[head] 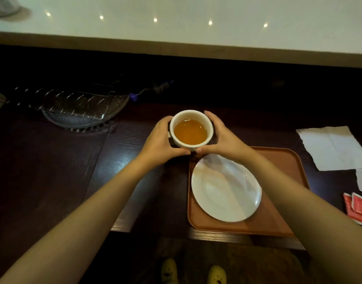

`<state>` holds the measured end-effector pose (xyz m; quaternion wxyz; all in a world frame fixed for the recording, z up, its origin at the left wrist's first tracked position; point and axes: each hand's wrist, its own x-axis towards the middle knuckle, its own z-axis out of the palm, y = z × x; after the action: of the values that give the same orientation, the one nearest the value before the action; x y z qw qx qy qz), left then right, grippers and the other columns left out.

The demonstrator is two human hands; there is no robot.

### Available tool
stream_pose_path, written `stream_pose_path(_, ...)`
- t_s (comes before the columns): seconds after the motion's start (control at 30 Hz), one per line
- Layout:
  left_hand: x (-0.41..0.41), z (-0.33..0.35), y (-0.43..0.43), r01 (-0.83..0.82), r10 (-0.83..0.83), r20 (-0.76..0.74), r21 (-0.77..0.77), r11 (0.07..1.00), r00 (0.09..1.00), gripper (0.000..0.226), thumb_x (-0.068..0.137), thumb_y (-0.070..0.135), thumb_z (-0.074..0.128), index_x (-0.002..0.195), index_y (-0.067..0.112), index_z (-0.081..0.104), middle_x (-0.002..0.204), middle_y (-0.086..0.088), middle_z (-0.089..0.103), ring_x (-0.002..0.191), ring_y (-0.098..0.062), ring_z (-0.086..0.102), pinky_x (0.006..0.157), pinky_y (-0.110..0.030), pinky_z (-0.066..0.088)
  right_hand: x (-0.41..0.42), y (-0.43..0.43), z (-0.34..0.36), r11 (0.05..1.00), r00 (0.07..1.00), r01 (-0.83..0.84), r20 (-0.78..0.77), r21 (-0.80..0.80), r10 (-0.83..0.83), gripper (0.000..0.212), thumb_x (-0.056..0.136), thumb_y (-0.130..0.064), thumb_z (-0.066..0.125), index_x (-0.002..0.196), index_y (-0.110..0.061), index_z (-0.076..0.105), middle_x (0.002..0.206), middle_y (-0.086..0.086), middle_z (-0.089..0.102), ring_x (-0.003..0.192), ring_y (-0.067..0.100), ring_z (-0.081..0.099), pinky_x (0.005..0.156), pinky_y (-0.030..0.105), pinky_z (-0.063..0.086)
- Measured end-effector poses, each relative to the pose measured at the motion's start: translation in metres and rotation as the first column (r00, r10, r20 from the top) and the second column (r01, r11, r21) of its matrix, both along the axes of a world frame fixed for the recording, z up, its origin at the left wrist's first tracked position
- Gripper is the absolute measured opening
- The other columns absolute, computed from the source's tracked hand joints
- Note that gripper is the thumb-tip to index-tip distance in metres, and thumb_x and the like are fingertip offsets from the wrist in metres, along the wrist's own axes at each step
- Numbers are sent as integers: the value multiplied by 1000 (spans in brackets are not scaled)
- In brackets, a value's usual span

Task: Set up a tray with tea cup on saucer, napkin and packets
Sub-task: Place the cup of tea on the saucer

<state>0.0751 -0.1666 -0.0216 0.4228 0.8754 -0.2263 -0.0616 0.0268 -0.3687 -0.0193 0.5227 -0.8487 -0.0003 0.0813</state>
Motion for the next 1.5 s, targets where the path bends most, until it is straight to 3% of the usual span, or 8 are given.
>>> stream_pose_path(0.17, -50, 6, -26, -44, 42, -48, -51, 998, 998, 91, 48, 37, 86, 126, 23, 39, 126, 1, 49, 116, -15, 48, 93, -33, 45, -39, -30, 11, 996, 997, -63, -28, 59, 65, 102, 61, -31, 83, 139, -40, 18, 147, -4, 31, 132, 12, 37, 109, 43, 38)
stream_pose_path(0.33, -93, 3, -46, -67, 60, -118, -63, 996, 991, 92, 48, 42, 83, 126, 27, 37, 126, 6, 46, 117, -13, 46, 93, -41, 48, -75, -50, 10, 995, 994, -95, -55, 43, 97, 102, 62, -26, 83, 138, -40, 17, 151, -6, 24, 136, 10, 30, 113, 43, 32)
stream_pose_path(0.6, -131, -12, -65, -102, 94, -138, -51, 994, 986, 93, 45, 50, 81, 124, 30, 37, 118, 18, 42, 113, -6, 45, 87, -22, 41, -109, -68, 3, 989, 986, -147, -73, 29, 149, 100, 66, -22, 81, 139, -36, 15, 151, -5, 22, 137, 9, 26, 113, 34, 29)
stream_pose_path(0.83, -148, -24, -72, -132, 128, -138, -21, 991, 982, 97, 43, 53, 80, 125, 34, 32, 118, 22, 38, 111, -2, 43, 79, -8, 34, -122, -75, -8, 985, 984, -164, -67, 60, 167, 95, 65, -19, 81, 129, -49, 17, 145, -13, 26, 132, 0, 28, 102, 11, 30)
stream_pose_path(0.93, -153, -29, -73, -141, 139, -133, -9, 990, 981, 97, 45, 53, 80, 127, 34, 31, 123, 20, 38, 115, -3, 43, 84, -13, 38, -124, -76, -14, 982, 980, -176, -83, 63, 181, 97, 66, -18, 81, 130, -49, 15, 143, -16, 24, 130, -2, 26, 97, 1, 29)
stream_pose_path(1.1, -153, -33, -73, -157, 159, -145, 26, 987, 977, 98, 49, 45, 84, 130, 30, 31, 135, 8, 43, 122, -11, 45, 96, -41, 48, -124, -77, -19, 982, 980, -175, -85, 74, 181, 100, 65, -20, 81, 134, -46, 13, 144, -18, 22, 131, -1, 26, 97, 5, 28)
stream_pose_path(1.23, -150, -30, -75, -129, 137, -144, 67, 989, 980, 99, 51, 44, 83, 132, 28, 29, 137, 5, 42, 125, -14, 43, 98, -43, 46, -123, -78, -21, 981, 981, -158, -99, 117, 170, 98, 66, -20, 81, 128, -55, 13, 142, -20, 22, 132, 0, 25, 99, 9, 28)
stream_pose_path(1.5, -149, -20, -75, -66, 82, -92, 159, 985, 992, 123, 48, 59, 78, 143, 29, 8, 150, 2, 24, 136, -17, 23, 108, -38, 31, -123, -83, -21, 978, 972, -184, -133, 94, 196, 109, 67, -25, 80, 144, -34, 3, 155, -7, 10, 140, 10, 17, 113, 30, 25)
